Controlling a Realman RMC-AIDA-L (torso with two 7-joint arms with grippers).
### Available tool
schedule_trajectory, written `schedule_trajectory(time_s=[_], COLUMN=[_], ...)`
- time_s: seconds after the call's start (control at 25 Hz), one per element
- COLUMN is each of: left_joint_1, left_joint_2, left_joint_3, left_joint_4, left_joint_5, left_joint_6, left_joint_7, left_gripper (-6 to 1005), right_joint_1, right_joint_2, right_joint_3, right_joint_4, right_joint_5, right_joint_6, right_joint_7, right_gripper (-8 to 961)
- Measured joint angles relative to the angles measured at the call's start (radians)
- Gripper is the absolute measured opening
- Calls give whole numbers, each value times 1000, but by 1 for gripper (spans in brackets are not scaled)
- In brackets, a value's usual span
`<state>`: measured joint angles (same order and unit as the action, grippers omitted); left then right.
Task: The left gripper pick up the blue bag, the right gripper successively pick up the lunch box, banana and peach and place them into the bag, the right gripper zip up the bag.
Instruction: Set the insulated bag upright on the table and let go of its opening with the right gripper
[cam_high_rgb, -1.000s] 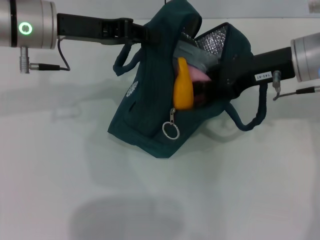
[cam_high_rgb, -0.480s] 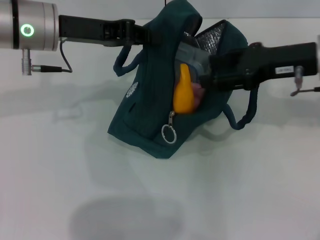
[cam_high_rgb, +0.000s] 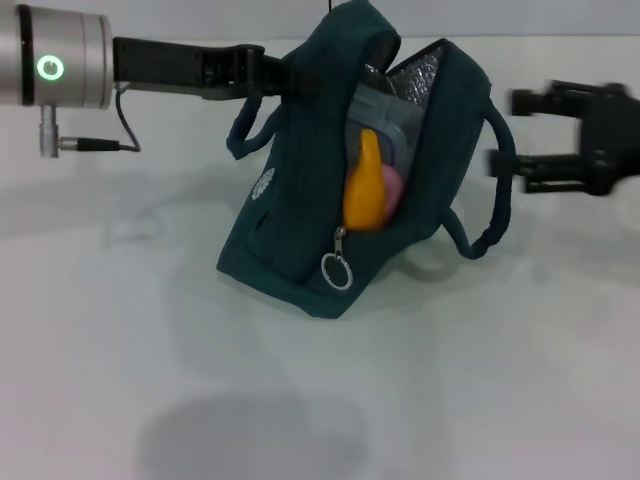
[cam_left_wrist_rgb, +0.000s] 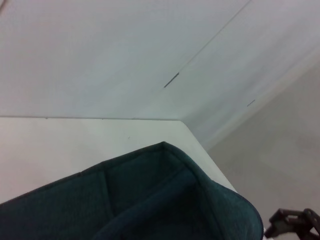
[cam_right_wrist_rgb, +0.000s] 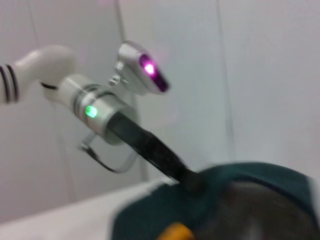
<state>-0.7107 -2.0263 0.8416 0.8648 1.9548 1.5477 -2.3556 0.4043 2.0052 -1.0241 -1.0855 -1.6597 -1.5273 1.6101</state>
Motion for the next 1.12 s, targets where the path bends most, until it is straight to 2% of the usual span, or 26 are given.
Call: schedule_trajectory(time_s=[0.16, 0.32, 0.48, 0.68, 0.84, 1.0, 1.12], left_joint_1=[9, 14, 8, 10, 13, 20, 35], left_joint_2=[1, 3, -1, 0, 0, -2, -2], left_joint_3=[-1, -1, -1, -1, -1, 0, 0], left_joint_4=[0, 0, 0, 0, 0, 0, 0], left_joint_5=[-4, -9, -10, -10, -10, -10, -11], left_joint_6=[0, -2, -2, -1, 0, 4, 23], left_joint_7=[-3, -4, -5, -5, -5, -4, -4], left_gripper=[53, 53, 53, 53, 53, 53, 53], right_joint_1=[-88, -105, -61, 72, 158, 157, 115], right_joint_2=[-8, -3, 3, 6, 16, 24, 23], right_joint_3=[72, 96, 44, -90, -121, -152, -168], right_joint_4=[-55, -38, 52, 212, 316, 333, 321], right_joint_5=[-49, -120, -138, -152, -143, -8, 206], right_joint_6=[10, 23, 86, 302, 473, 673, 715], right_joint_7=[-5, -4, -17, -22, -35, -108, -262], right_gripper=[861, 860, 860, 860, 859, 859, 859])
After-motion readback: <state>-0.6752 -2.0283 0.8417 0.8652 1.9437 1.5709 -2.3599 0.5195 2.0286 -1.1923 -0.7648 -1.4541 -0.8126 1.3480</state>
